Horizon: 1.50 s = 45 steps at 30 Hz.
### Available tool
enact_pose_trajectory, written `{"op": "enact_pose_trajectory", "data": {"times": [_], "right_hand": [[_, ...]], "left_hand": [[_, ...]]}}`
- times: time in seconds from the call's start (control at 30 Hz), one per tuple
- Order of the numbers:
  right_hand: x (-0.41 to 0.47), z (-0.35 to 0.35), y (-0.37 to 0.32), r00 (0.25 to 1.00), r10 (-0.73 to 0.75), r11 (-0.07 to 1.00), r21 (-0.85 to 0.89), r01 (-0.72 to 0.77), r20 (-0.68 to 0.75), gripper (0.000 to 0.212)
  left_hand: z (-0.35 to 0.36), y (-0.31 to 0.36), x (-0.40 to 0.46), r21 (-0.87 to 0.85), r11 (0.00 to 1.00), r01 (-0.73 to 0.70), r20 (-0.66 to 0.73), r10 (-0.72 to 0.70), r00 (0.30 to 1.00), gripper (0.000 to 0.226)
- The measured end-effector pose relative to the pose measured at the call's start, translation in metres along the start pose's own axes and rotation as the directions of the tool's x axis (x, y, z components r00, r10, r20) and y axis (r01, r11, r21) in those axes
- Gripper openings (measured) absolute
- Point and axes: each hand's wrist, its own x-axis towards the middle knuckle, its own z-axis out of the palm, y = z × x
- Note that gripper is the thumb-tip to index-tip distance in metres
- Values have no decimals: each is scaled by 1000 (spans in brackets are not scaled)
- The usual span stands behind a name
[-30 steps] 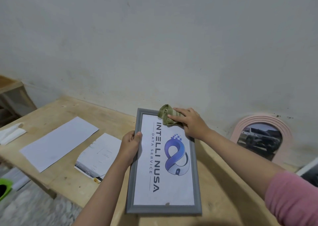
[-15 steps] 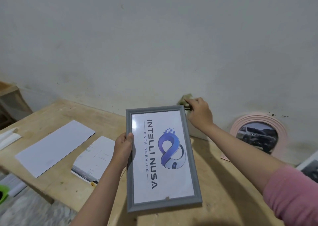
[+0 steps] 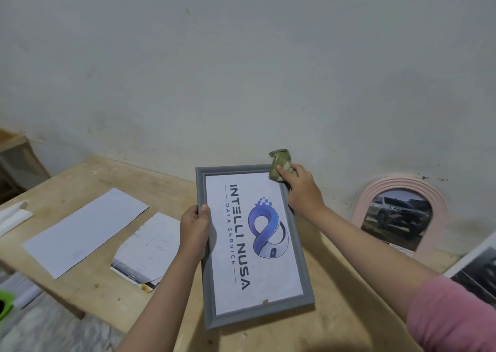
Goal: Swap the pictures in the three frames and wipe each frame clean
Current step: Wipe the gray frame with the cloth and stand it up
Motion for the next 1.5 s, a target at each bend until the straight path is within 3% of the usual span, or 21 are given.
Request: {"op": "enact_pose_trajectory", "data": {"times": [0.27, 0.53, 0.67, 0.73, 0.8, 0.9, 1.0, 1.1, 1.23, 1.33, 1.4, 1.5], "right_hand": [[-36, 5, -10, 977, 11, 963, -266, 47, 212, 59], [-70, 7, 12, 929, -26, 960, -250, 127, 369, 53], [-78, -4, 33, 908, 33, 988, -148, 32, 418, 46], [-75, -13, 39, 933, 114, 993, -53, -102, 341, 38], [-68, -21, 40, 966, 215, 967, 111, -231, 144, 40], [-54, -24, 26, 952, 253, 934, 298, -194, -172, 46], [-36, -22, 3, 926, 129, 958, 285, -25, -353, 51], [-16, -20, -22, 912, 12, 966, 241, 95, -409, 52], [10, -8, -57, 934, -176, 951, 193, 244, -312, 58], [21, 6, -74, 966, -187, 959, 179, 219, -177, 72], [16, 15, -86, 965, -242, 943, 209, 259, -103, 78], [-1, 33, -102, 901, -433, 877, 226, 425, -16, 76]], "left_hand": [[7, 1, 8, -35, 999, 34, -168, -39, 985, 32], [-3, 11, 23, -146, 988, 47, -328, -93, 940, 28], [-10, 18, 30, -145, 989, 6, -378, -61, 924, 23], [-12, 21, 31, -165, 986, 6, -378, -69, 923, 26], [-9, 23, 30, -217, 975, 48, -352, -124, 928, 27], [-2, 20, 26, -282, 955, 96, -294, -181, 939, 23], [3, 14, 25, -260, 960, 100, -260, -169, 951, 18], [9, 11, 22, -183, 980, 75, -217, -115, 969, 21], [23, 11, 5, -91, 996, -4, -103, -6, 995, 22], [33, 8, 1, -101, 995, -22, -57, 16, 998, 27], [36, 8, 1, -167, 986, 3, -38, -10, 999, 34], [35, 10, 3, -416, 906, 80, 22, -78, 997, 31]]}}
